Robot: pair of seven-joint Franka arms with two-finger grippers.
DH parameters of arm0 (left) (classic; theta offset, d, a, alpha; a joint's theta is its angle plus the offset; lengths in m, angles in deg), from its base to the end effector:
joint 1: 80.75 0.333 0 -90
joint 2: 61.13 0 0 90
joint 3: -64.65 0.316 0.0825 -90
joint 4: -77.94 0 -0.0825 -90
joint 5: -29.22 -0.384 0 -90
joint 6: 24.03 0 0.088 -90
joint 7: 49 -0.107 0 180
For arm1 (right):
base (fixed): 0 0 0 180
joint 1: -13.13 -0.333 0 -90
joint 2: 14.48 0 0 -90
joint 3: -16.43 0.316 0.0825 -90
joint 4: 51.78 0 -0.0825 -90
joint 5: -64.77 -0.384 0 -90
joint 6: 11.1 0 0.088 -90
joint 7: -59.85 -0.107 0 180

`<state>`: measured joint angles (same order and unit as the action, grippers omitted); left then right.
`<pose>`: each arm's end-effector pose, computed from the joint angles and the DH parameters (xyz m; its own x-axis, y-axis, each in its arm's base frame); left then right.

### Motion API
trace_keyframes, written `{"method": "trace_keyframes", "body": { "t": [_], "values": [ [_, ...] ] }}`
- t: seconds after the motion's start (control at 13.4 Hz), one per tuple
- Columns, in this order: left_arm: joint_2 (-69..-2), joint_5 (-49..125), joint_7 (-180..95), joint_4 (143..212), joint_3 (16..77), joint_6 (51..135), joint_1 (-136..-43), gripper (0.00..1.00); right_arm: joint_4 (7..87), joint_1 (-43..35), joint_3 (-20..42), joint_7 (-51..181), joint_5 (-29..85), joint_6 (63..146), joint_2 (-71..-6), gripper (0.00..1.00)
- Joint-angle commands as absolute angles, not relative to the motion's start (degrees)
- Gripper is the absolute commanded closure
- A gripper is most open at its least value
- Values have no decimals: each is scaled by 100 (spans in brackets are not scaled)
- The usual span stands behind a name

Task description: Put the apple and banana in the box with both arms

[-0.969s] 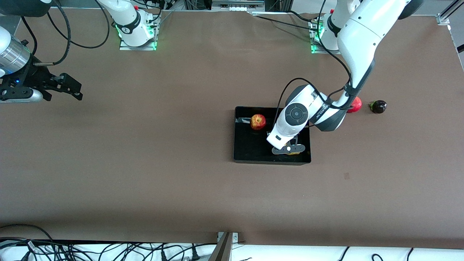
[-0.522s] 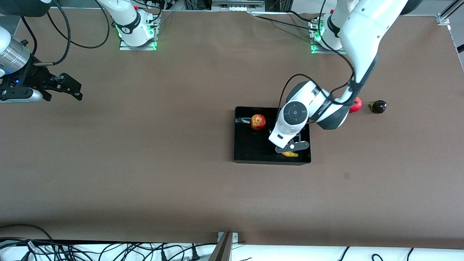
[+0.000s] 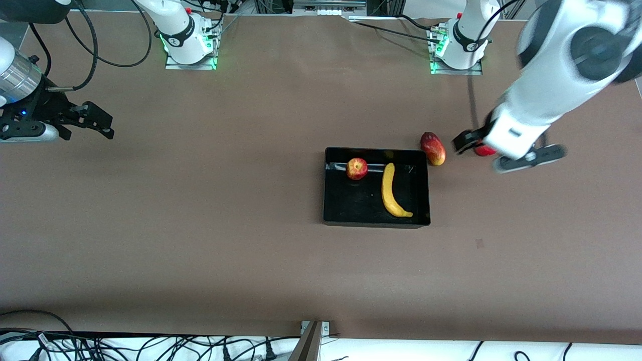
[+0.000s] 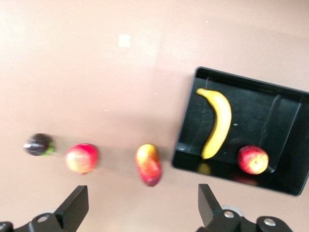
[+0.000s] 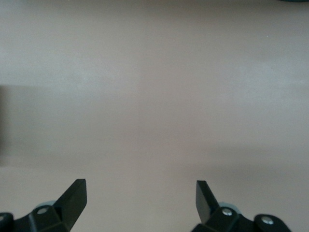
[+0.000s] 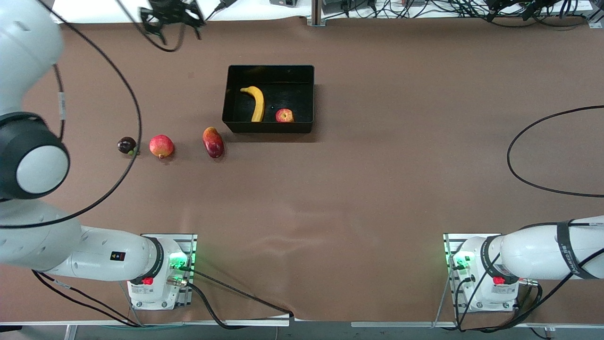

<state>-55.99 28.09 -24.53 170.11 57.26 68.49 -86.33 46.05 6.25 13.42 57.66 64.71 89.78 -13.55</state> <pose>0.5667 -0.1255 0.5597 0.9774 0.1987 -0.0720 0.1961 -0.9797 -0.0416 0.5624 0.0379 0.5854 0.9972 0.0289 0.0693 0.0293 -0.9996 -0.0045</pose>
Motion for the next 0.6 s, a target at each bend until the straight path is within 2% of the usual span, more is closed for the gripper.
{"method": "trace_keyframes", "body": {
  "t": [0.0,0.15,0.52],
  "values": [
    [-6164,2974,-3962,17225,6541,6606,-8664,0,4517,671,1397,5730,6486,8954,-1387,0],
    [-6402,2966,-5071,17321,6964,6606,-8699,0,4517,671,1388,5730,6486,8954,-1387,0],
    [-6631,2895,-5269,17454,7063,6606,-8664,0,4508,671,1388,5730,6486,8954,-1387,0]
  ]
}}
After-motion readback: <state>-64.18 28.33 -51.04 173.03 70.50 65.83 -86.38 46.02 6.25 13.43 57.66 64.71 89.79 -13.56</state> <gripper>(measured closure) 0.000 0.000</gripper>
